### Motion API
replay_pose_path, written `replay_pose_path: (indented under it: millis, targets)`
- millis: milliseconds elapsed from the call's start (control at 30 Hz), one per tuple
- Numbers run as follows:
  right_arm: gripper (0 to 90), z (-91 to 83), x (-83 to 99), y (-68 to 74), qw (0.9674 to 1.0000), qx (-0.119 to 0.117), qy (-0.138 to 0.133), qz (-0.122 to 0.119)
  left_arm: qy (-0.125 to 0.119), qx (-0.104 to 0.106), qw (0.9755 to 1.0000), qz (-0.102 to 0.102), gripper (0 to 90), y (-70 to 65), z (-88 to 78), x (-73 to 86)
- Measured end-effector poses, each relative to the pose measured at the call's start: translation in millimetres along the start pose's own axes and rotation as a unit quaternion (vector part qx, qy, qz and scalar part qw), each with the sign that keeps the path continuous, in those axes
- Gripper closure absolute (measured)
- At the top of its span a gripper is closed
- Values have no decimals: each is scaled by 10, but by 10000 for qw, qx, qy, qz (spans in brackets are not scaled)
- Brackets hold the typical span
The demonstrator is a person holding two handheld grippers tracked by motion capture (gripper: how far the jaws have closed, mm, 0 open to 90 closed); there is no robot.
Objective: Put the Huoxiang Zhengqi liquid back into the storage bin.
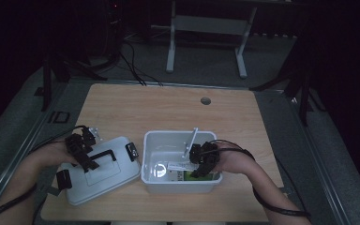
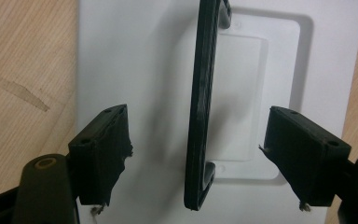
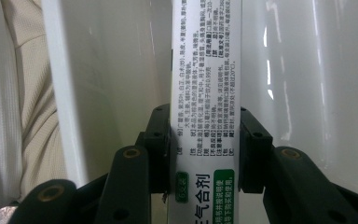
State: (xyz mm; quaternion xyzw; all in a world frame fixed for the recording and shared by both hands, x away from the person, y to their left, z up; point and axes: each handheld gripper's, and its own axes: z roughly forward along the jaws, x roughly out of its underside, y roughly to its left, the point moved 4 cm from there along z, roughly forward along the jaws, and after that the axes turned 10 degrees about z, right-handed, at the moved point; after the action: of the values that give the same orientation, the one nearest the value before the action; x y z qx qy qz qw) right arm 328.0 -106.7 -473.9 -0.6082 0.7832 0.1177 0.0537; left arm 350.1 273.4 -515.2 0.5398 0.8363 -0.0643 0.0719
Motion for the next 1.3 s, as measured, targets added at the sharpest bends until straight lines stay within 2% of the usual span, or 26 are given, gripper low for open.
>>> replay_pose_path:
  millis: [133, 433, 533, 600, 800, 900, 1067, 1300]
  targets:
    - [631, 50, 29, -8, 9999, 8, 111, 37, -12, 5, 10000, -26, 227, -3, -1, 4]
    - [618, 111, 33, -26, 9998, -16, 160, 79, 0, 8, 10000, 0, 227, -3, 2, -6]
    - [608, 109, 43, -42, 9998, 44, 182, 105, 17, 21, 10000, -6, 227, -4, 6, 0]
    - [597, 86, 41, -32, 9998, -51, 134, 113, 30, 7, 10000, 2, 227, -3, 6, 2]
    - [574, -42, 27, -17, 9999, -41, 22, 126, 43, -19, 10000, 32, 228, -11, -11, 1]
    - [572, -145, 18, -5, 9998, -53, -149, 147, 39, -21, 10000, 24, 229, -15, -24, 1]
    - [561, -335, 40, -38, 9989, 10, -356, 290, -9, 30, 10000, 1, 241, -27, -43, -8]
    - [547, -535, 161, -91, 9969, 73, -639, 456, -19, 117, 9999, -12, 256, -45, -44, -23]
